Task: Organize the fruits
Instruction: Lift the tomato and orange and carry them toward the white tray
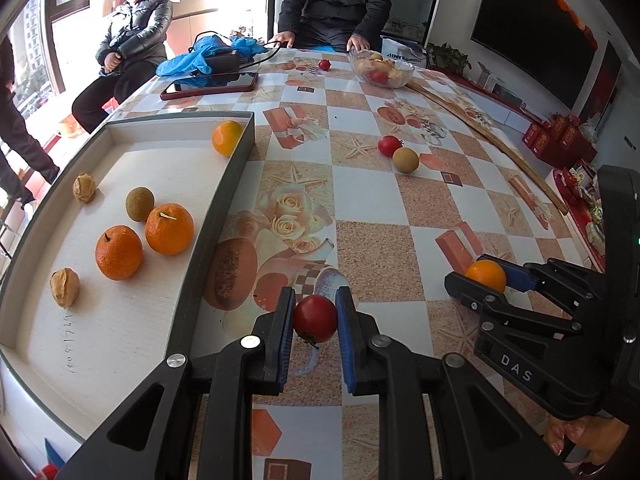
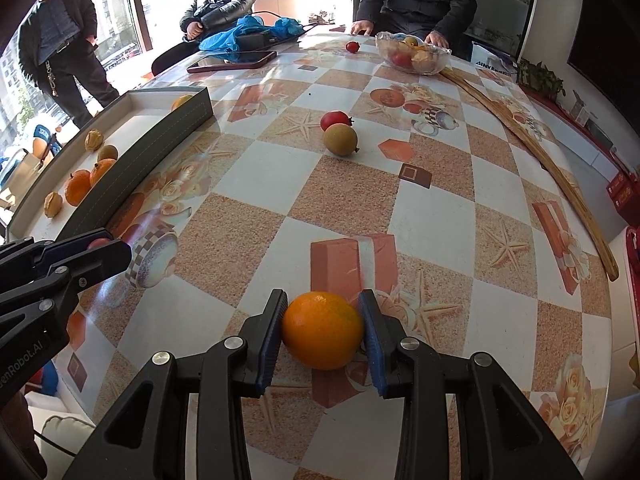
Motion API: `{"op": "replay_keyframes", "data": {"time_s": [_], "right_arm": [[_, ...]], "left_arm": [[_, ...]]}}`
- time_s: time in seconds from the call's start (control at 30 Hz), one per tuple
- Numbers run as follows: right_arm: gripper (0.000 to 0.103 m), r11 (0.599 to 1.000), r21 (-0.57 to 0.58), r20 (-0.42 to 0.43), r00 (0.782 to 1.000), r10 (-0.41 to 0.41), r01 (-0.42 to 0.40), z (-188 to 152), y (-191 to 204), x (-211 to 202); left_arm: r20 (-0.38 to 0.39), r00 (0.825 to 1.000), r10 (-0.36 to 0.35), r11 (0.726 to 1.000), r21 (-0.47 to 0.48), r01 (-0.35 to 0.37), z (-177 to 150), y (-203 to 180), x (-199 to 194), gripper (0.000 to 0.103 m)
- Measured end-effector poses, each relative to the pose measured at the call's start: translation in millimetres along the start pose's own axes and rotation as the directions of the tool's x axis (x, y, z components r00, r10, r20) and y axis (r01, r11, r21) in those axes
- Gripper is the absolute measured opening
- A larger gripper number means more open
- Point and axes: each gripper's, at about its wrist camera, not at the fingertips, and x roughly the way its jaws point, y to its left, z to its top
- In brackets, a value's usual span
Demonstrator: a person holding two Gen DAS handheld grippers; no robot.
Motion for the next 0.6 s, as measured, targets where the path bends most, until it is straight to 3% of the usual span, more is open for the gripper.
{"op": "replay_keyframes", "data": {"time_s": [0.43,0.6], "right_arm": [[0.038,1.000,-0.001,-0.005,1.000,0.000,0.000,1.4,0.1,0.8],[0.038,1.000,0.005,-0.036,0.999,0.024,-0.024,5.8,-2.4,2.4]], "left_arm": [[-0.008,1.000,-0.018,1.000,-0.001,0.018,-0.1,-2.0,0.9,0.022],[-0.047,0.995,-0.093,0.995,-0.044,0.091,1.2,3.6,3.0,0.022]]}}
